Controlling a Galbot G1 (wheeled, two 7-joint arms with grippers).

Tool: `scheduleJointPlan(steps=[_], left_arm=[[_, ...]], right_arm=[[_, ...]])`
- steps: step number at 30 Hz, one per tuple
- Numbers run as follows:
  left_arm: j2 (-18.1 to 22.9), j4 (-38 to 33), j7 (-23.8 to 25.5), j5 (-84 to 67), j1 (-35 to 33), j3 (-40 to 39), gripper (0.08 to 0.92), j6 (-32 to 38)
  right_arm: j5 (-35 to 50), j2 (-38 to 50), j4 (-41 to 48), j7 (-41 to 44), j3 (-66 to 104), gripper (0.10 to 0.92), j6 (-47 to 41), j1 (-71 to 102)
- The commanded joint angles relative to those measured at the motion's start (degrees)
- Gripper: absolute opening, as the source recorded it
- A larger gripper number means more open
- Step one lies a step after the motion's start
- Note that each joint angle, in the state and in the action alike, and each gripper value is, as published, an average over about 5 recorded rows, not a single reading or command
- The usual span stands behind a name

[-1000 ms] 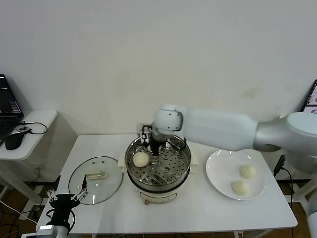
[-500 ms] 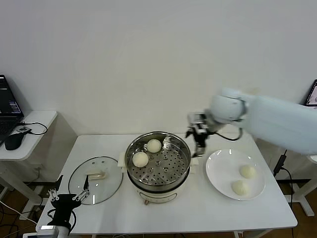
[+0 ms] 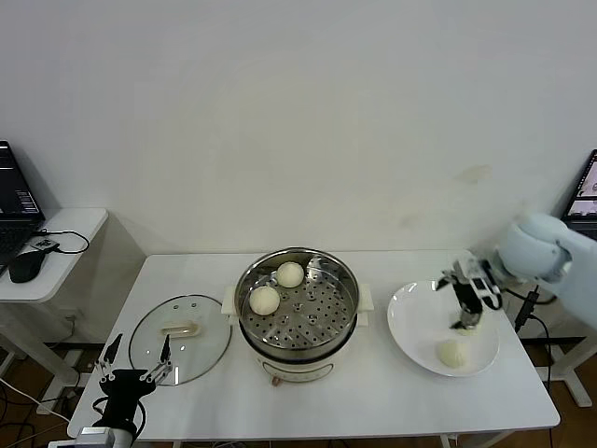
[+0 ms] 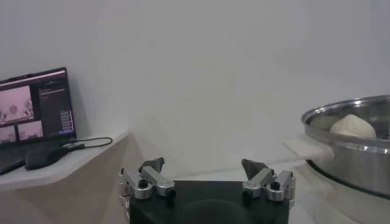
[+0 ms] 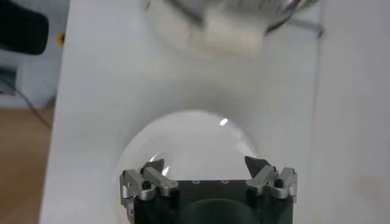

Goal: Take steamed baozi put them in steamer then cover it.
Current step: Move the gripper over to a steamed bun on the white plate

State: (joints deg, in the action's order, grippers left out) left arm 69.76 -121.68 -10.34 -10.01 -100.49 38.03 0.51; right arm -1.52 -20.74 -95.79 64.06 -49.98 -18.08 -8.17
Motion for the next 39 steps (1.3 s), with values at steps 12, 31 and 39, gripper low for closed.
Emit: scheduleJointPlan(steps=[12, 31, 39], left_arm=[[0.1, 0.7, 0.1, 0.0, -0.4, 1.0, 0.823, -0.6], [0.8, 0.8, 0.1, 0.1, -0.7, 1.4, 0.823, -0.5], [0.7, 0.8, 0.0, 0.1, -0.7, 1.5, 0.823, -0.5]], right_arm=[[-12.4, -3.8, 9.1, -3.5, 20.2, 0.823, 3.8, 28.6], [-13.1, -9.1, 13.6, -4.2, 18.8, 0.820, 2.4, 28.2], [-12.7, -9.4, 14.1, -3.7, 18.9, 0.720, 2.0, 28.0]])
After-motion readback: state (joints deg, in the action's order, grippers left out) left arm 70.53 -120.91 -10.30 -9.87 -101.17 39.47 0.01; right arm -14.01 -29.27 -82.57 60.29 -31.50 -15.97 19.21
